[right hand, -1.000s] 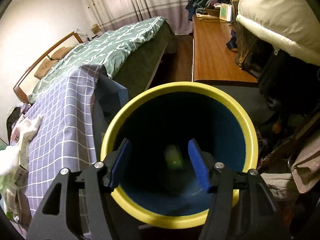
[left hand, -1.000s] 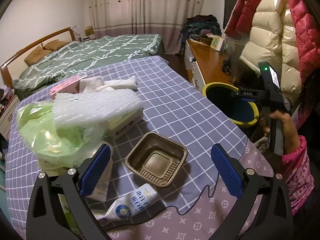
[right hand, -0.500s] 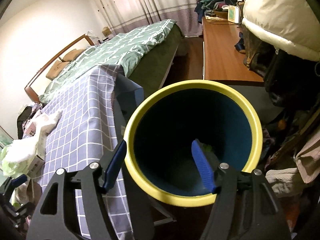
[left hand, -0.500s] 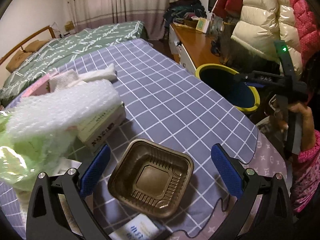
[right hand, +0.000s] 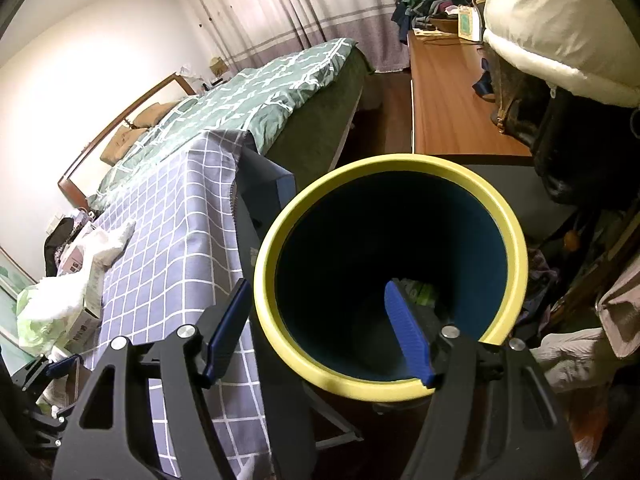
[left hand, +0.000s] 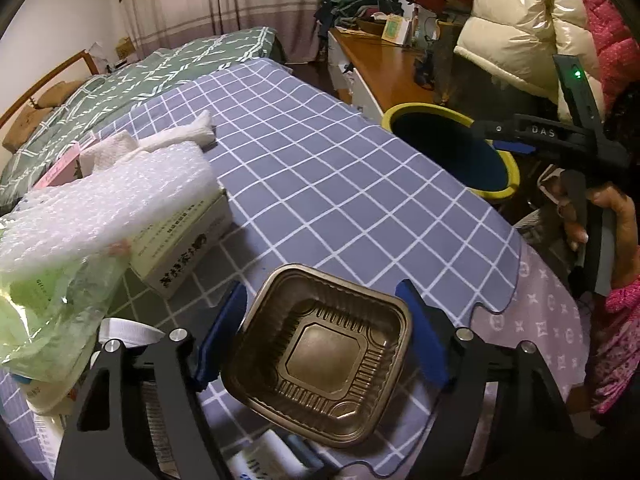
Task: Collect trash
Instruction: 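Grasp the brown plastic tray with the left tool, then carry the brown tray over the yellow bin and open the left tool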
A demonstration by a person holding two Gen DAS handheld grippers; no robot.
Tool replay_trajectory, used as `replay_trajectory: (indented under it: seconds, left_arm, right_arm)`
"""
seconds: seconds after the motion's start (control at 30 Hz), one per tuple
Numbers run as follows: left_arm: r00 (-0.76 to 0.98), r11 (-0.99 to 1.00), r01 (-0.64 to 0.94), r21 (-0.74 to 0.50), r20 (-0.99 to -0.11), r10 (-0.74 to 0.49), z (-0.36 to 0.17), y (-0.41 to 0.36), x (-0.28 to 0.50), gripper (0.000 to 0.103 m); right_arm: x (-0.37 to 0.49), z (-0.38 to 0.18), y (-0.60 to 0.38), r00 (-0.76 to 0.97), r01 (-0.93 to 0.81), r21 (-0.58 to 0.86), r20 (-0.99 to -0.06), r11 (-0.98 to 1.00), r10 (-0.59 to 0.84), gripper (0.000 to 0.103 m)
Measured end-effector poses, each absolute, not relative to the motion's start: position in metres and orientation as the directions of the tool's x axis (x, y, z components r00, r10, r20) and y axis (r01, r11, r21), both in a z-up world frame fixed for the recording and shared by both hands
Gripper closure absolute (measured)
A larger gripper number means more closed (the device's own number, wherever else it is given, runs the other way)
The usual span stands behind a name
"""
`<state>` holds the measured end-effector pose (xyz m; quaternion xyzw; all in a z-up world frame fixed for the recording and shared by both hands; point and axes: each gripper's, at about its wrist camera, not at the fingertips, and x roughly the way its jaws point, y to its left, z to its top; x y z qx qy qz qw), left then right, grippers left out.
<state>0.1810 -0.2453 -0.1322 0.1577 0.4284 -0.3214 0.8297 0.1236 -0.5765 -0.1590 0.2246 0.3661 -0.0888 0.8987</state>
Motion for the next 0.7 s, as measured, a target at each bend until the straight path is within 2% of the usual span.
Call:
replay_trajectory:
  seconds: [0.13, 0.43, 0.7]
  left_arm:
    - [0.425, 0.740, 0.672, -0.016, -0.810, -0.403, -0.126, -0.250, 0.178, 0.033]
    - [0.445, 0.718, 0.696, -0.005, -0.782, -0.437, -0.099, -0.280, 0.173, 0.033]
    - [0.419, 0.652, 0.758, -0.003, -0.764, -0.491, -0.081, -0.342, 0.172, 0.033]
  right_arm:
    - [0.116, -0.156, -0.578, 0.727, 0.322, 0.349, -0.687, 0.880, 0.007, 0.038]
    - [0.087, -0.152, -0.586, 0.753, 0.324, 0.381, -0.657, 0.866, 0.008, 0.038]
    - [0.052, -0.146, -0.608, 0.774, 0.371, 0.386, -0.630, 0.845, -0.052, 0.038]
